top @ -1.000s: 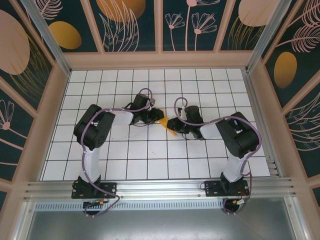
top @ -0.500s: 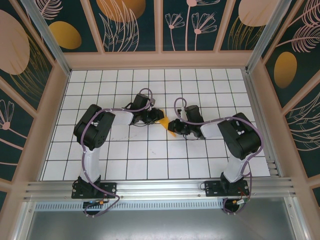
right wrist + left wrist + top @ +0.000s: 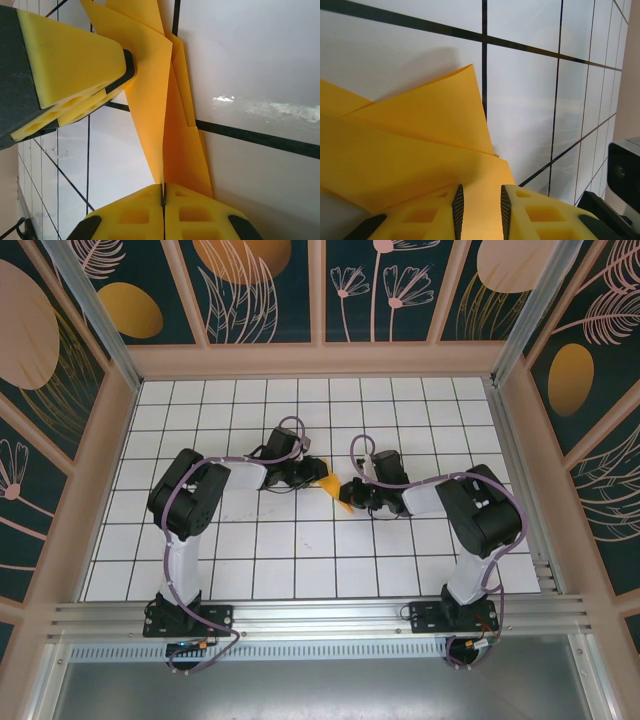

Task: Fold a paper plane with a square sheet of paper (pick it up from the middle)
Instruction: Fold the wing for the fifth time at the center of the table.

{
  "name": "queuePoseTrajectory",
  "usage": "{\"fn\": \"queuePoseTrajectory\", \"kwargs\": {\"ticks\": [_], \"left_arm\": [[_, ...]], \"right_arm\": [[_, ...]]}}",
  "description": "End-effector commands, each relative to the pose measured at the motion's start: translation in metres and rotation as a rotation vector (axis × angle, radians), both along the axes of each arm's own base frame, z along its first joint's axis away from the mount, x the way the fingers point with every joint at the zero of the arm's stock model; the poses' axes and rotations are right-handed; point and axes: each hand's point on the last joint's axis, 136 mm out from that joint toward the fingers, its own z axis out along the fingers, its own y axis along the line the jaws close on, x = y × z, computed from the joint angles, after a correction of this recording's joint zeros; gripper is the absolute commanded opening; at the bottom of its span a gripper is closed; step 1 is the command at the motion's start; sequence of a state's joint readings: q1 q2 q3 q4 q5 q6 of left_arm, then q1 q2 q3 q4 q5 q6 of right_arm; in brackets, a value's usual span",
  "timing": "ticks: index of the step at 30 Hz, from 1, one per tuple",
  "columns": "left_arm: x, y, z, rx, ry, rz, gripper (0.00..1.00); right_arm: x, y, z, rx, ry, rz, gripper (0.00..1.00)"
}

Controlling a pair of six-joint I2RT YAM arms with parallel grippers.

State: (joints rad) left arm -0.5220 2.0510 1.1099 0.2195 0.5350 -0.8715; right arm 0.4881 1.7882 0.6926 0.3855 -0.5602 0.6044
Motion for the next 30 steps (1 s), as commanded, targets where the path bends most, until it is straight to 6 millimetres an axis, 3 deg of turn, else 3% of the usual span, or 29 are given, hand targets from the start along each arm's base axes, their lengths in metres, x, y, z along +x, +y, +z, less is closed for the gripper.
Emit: {"fn": "queuePoseTrajectory", "kwargs": {"ticks": [1, 4, 9, 12, 17, 23, 29, 30], "left_arm": [[-0.002, 0.010, -0.026, 0.079, 0.024, 0.011, 0.30], [0.004, 0.006, -0.014, 0.060, -0.007, 0.010, 0.30], [0.006, 0.009, -0.025, 0.089, 0.011, 0.021, 0.30], [0.010, 0.006, -0.018, 0.075, -0.007, 0.017, 0.30], [0.017, -0.006, 0.022, 0.002, -0.098, -0.017, 0.32], [0.006, -0.012, 0.063, -0.130, -0.182, -0.046, 0.35], [-0.009, -0.007, 0.060, -0.161, -0.170, -0.044, 0.34], [-0.016, -0.004, 0.051, -0.150, -0.149, -0.045, 0.34]], "right_arm": [[-0.013, -0.007, -0.018, -0.001, 0.078, 0.009, 0.04], [-0.013, -0.008, -0.019, 0.019, 0.093, 0.001, 0.03], [-0.015, -0.009, -0.022, 0.055, 0.141, -0.022, 0.01], [-0.018, -0.012, -0.029, 0.039, 0.171, -0.030, 0.01], [-0.019, -0.015, -0.037, 0.016, 0.201, -0.035, 0.00], [-0.018, -0.016, -0.039, 0.006, 0.217, -0.045, 0.00], [-0.016, -0.016, -0.039, 0.012, 0.234, -0.059, 0.00], [-0.016, -0.017, -0.039, 0.014, 0.236, -0.063, 0.00]]}}
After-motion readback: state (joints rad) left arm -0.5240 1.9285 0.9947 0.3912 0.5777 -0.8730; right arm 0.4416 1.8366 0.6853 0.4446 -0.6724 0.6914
